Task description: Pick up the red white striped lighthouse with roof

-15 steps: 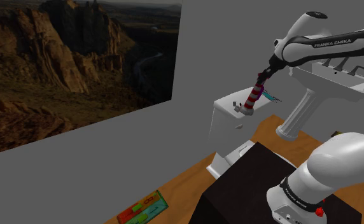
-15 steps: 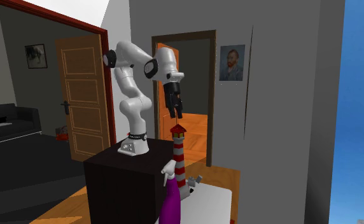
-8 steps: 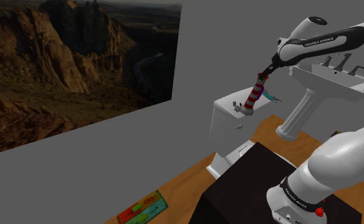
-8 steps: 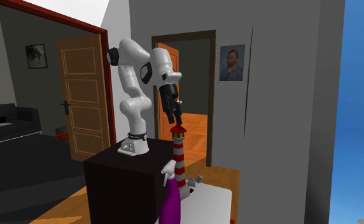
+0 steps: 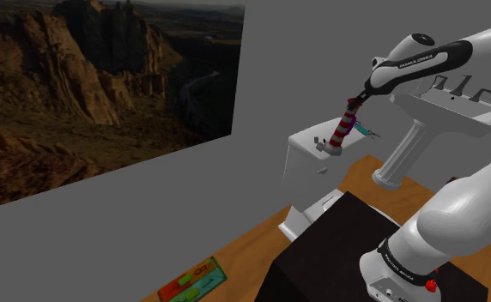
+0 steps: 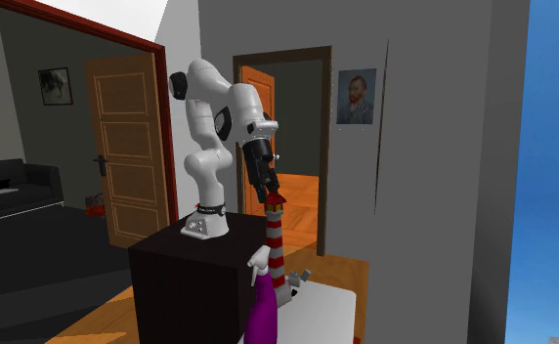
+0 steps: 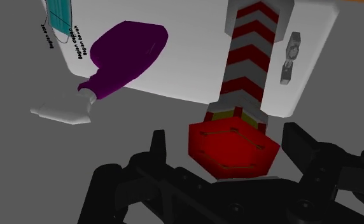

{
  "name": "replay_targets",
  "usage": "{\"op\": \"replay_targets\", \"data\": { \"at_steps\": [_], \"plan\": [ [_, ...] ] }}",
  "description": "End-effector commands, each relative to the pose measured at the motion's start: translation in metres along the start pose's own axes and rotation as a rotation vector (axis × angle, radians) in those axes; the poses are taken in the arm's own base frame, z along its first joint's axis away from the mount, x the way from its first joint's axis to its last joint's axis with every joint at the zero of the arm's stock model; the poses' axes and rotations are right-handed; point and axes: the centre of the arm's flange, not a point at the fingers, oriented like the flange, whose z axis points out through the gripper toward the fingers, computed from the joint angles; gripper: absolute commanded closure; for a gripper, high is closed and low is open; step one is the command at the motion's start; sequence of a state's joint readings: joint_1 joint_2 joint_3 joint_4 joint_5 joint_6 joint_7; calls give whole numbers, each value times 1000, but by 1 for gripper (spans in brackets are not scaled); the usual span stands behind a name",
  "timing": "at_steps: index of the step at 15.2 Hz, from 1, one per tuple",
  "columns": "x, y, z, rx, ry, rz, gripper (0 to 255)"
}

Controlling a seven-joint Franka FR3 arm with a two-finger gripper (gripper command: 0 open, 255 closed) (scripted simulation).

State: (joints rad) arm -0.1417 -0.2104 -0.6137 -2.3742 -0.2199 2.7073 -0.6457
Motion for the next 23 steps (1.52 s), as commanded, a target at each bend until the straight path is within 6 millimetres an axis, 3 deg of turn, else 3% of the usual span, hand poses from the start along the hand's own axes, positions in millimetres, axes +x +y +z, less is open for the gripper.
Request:
{"op": "replay_targets", "data": {
  "at_steps": [1,3,4,13,23],
  "plan": [
    [-5,-3,9,-1,1,0,0],
    [-6,-4,12,-1,0,0,0],
    [-5,-4,12,-1,0,0,255],
    [-6,-4,12,-1,1,0,255],
    [13,14,-34,-1,1,0,255]
  ]
}}
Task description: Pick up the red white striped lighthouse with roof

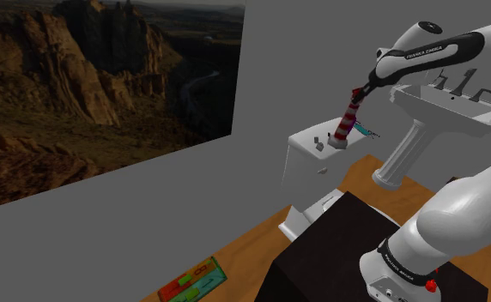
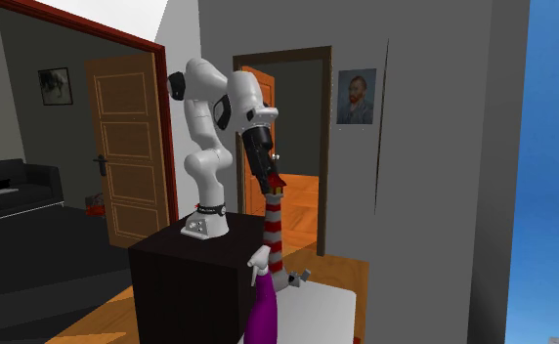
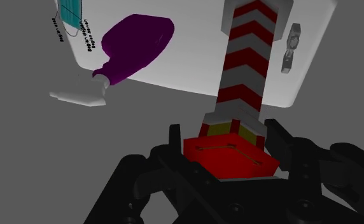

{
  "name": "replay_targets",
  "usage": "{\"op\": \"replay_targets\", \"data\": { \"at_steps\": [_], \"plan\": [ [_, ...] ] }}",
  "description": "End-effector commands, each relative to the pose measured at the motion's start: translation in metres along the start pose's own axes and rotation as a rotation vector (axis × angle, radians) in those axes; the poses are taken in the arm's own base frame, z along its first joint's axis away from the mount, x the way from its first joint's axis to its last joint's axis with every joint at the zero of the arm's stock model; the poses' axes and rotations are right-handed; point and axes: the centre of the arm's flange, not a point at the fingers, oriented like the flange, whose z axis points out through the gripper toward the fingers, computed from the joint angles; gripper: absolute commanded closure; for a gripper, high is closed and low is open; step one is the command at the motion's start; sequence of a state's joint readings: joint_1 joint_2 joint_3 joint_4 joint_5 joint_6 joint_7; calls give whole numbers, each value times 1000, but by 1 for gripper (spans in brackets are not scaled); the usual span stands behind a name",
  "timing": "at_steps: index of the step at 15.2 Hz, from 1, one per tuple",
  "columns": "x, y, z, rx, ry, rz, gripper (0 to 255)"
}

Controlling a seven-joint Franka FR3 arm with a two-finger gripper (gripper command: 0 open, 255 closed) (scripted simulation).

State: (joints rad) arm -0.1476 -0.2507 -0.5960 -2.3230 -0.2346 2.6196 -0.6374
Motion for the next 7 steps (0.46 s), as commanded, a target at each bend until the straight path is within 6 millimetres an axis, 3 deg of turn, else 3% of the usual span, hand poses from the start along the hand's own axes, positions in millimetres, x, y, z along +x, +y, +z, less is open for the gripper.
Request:
{"op": "replay_targets", "data": {
  "at_steps": [1,7],
  "plan": [
    [3,3,-11,0,0,0,255],
    [11,11,-31,0,0,0,255]
  ]
}}
